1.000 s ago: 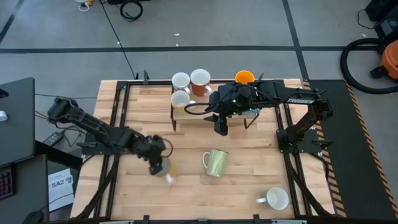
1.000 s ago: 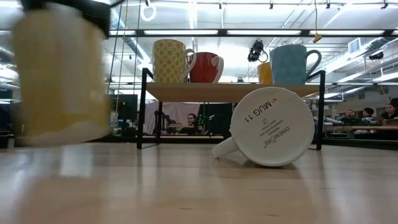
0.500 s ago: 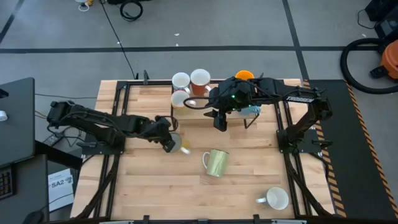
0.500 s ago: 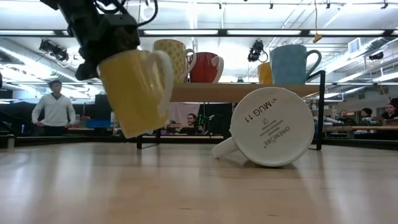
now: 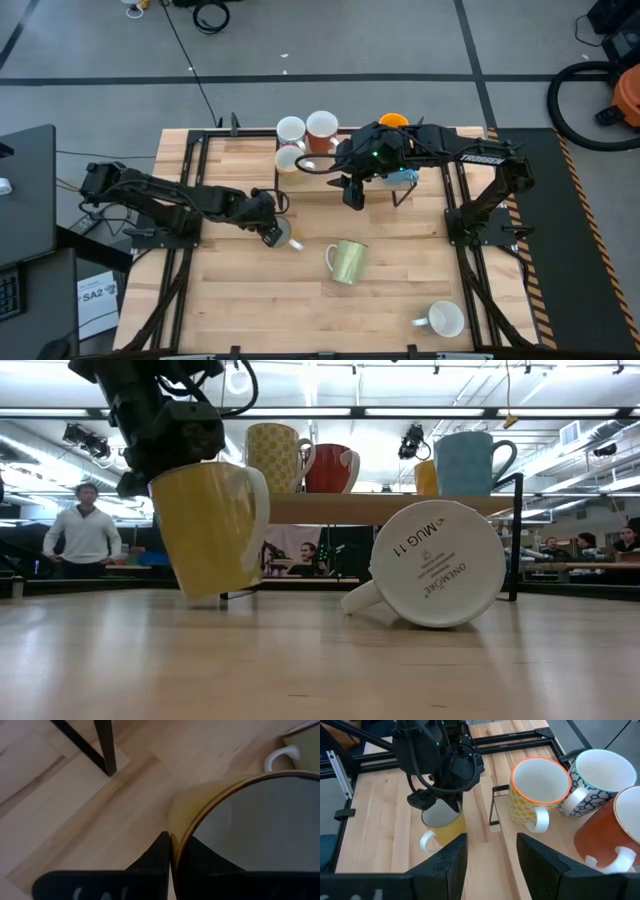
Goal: Place coffee mugs
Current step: Put the yellow mug on the shelf
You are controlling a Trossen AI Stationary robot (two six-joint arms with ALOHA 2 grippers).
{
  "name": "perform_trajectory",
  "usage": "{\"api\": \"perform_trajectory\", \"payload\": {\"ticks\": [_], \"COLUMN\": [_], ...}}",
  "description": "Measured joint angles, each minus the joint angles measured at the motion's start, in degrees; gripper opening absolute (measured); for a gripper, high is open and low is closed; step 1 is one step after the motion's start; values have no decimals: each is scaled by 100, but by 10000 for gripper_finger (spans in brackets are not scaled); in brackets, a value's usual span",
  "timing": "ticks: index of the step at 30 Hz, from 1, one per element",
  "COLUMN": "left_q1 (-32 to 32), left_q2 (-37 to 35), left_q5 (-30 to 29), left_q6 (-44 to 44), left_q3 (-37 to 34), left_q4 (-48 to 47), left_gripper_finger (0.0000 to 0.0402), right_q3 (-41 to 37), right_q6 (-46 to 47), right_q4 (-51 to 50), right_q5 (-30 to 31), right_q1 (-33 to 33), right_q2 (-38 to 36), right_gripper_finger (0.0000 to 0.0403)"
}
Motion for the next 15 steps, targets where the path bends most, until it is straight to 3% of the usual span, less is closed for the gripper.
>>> {"api": "perform_trajectory", "payload": {"ticks": [15], "left_q1": [0], "left_q2": [33], "left_q5": [47], "left_q6": [-18], "left_q3": [11], "left_q4": [188], "left_gripper_finger": [72], "right_q3": [0], "right_q6": [1], "right_q4": [-2], "right_q5": [0], "right_q1": [-1], "right_q2": [0], "right_gripper_finger": [175]}}
